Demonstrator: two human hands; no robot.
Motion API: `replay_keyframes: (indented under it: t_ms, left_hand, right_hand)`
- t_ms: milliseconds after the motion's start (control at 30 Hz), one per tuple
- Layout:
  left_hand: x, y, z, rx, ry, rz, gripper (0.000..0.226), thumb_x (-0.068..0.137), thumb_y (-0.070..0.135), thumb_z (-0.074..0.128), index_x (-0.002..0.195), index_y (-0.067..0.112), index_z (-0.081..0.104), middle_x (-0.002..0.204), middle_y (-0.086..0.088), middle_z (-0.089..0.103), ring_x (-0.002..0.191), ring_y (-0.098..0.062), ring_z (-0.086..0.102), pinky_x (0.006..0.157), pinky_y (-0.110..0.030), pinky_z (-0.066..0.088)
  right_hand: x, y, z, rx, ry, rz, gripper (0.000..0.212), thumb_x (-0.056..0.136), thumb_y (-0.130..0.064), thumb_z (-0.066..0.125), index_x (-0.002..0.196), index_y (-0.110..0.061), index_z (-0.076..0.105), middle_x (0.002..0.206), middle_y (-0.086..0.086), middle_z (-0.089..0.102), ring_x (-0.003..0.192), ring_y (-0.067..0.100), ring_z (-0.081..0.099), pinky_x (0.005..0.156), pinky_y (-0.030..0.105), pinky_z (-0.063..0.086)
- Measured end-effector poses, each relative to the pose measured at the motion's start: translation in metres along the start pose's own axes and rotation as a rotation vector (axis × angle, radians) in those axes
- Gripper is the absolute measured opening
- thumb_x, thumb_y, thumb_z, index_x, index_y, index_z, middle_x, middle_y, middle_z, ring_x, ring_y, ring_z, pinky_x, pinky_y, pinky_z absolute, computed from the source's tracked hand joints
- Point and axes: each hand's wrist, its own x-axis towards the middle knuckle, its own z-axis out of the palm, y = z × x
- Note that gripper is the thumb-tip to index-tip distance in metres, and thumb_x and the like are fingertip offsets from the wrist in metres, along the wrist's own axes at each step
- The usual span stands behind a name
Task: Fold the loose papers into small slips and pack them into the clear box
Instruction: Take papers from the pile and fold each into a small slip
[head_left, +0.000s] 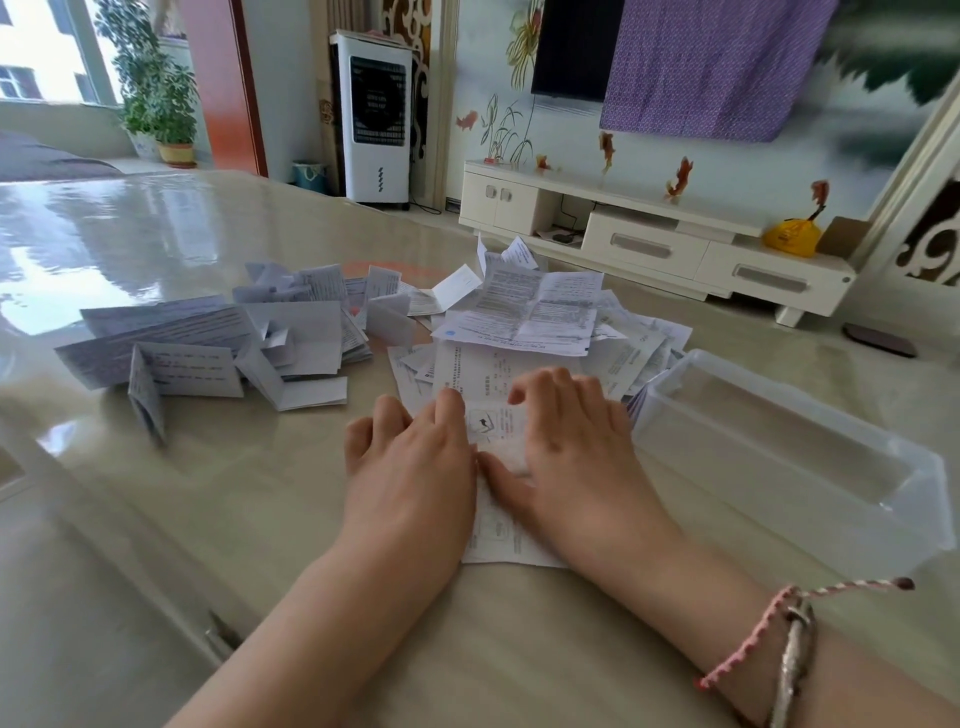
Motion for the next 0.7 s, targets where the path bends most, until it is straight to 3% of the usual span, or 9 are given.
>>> replay_keyframes:
  t_ms: [100, 233, 367, 467, 700]
  left_hand:
    - [0.0, 0.001, -0.001, 0.017, -0.003, 0.012, 0.015, 0.099, 0.029, 0.035, 0.114, 0.028, 0.032, 0.121, 0.011, 0.052, 0.107, -0.019, 0.031, 0.085, -0.033, 0.014]
    - [0.001, 0.003, -0.004, -0.005, -0.006, 0.01, 0.018, 0.1, 0.029, 0.033, 0.118, 0.029, 0.032, 0.124, 0.011, 0.046, 0.108, -0.018, 0.029, 0.086, -0.032, 0.011]
    - [0.002, 0.008, -0.005, 0.003, 0.035, 0.077, 0.031, 0.096, 0.025, 0.044, 0.123, 0.03, 0.031, 0.123, 0.009, 0.034, 0.111, -0.018, 0.028, 0.083, -0.03, 0.012]
    - [0.001, 0.018, -0.005, -0.062, 0.01, 0.096, 0.032, 0.097, 0.037, 0.042, 0.126, 0.031, 0.03, 0.125, 0.009, 0.029, 0.116, -0.018, 0.026, 0.09, -0.03, 0.014]
    - [-0.005, -0.002, -0.007, 0.044, -0.054, 0.083, 0.038, 0.099, 0.033, 0.036, 0.133, 0.033, 0.018, 0.126, 0.007, 0.02, 0.117, -0.021, 0.026, 0.096, -0.035, 0.021]
  right_hand:
    - [-0.005, -0.002, -0.001, 0.018, -0.01, -0.013, 0.037, 0.082, -0.034, 0.054, 0.108, -0.023, 0.03, 0.11, -0.002, 0.038, 0.107, 0.022, 0.038, 0.087, 0.037, 0.035]
    - [-0.008, 0.018, -0.011, 0.112, -0.127, 0.161, 0.033, 0.09, -0.024, 0.046, 0.103, -0.031, 0.016, 0.109, -0.009, 0.019, 0.117, 0.014, 0.025, 0.091, 0.026, 0.018]
    - [-0.008, 0.023, -0.013, 0.16, -0.196, 0.224, 0.029, 0.091, -0.023, 0.045, 0.101, -0.031, 0.019, 0.11, -0.009, 0.021, 0.116, 0.014, 0.026, 0.088, 0.025, 0.017]
    - [-0.008, 0.02, -0.013, 0.141, -0.21, 0.2, 0.03, 0.09, -0.02, 0.044, 0.102, -0.031, 0.019, 0.11, -0.008, 0.021, 0.116, 0.016, 0.026, 0.088, 0.027, 0.019]
    - [-0.005, 0.018, -0.016, 0.172, -0.252, 0.247, 0.03, 0.087, -0.013, 0.042, 0.104, -0.029, 0.023, 0.114, -0.006, 0.025, 0.118, 0.017, 0.026, 0.093, 0.029, 0.021]
